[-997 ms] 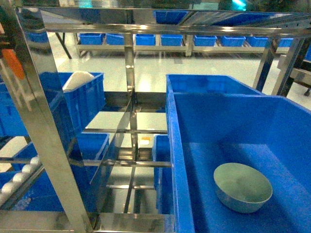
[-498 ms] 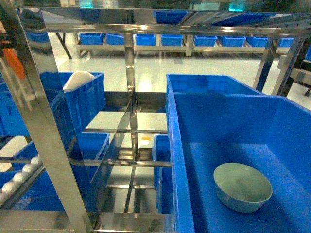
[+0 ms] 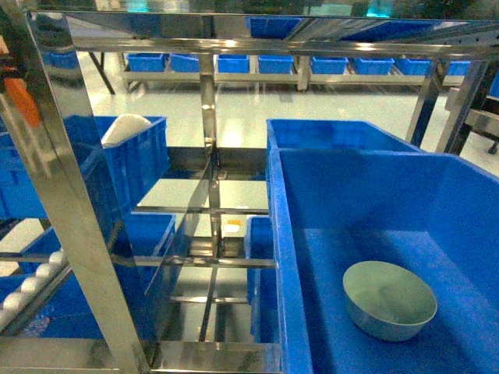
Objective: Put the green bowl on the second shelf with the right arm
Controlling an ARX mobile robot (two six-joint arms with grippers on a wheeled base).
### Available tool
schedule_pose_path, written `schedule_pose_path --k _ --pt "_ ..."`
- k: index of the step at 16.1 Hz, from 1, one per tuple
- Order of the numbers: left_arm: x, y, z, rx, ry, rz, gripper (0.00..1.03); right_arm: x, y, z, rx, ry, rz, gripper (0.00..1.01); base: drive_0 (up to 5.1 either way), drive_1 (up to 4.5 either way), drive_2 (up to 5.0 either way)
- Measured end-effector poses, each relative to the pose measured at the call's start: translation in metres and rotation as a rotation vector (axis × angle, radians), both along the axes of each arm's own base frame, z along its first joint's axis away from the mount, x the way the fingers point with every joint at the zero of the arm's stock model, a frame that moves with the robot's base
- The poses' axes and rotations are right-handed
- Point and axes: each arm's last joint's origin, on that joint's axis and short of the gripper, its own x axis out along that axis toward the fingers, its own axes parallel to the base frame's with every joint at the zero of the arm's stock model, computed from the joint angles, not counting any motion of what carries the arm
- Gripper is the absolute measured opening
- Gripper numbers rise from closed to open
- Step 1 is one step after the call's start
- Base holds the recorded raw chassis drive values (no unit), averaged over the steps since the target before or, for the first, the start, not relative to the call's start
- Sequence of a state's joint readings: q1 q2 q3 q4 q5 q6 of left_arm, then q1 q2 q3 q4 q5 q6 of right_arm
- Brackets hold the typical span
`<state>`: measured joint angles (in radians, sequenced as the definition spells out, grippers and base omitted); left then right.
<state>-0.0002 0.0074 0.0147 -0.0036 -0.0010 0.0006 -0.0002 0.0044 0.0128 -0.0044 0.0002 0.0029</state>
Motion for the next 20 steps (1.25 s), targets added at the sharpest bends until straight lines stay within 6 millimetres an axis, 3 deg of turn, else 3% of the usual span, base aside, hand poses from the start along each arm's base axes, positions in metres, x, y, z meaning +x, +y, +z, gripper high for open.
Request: schedule_pose_path --k 20 --pt "0.0 0.0 0.0 0.0 0.0 0.0 0.98 0.0 0.0 0.0 0.0 0.0 0.0 0.98 0.0 0.0 0.0"
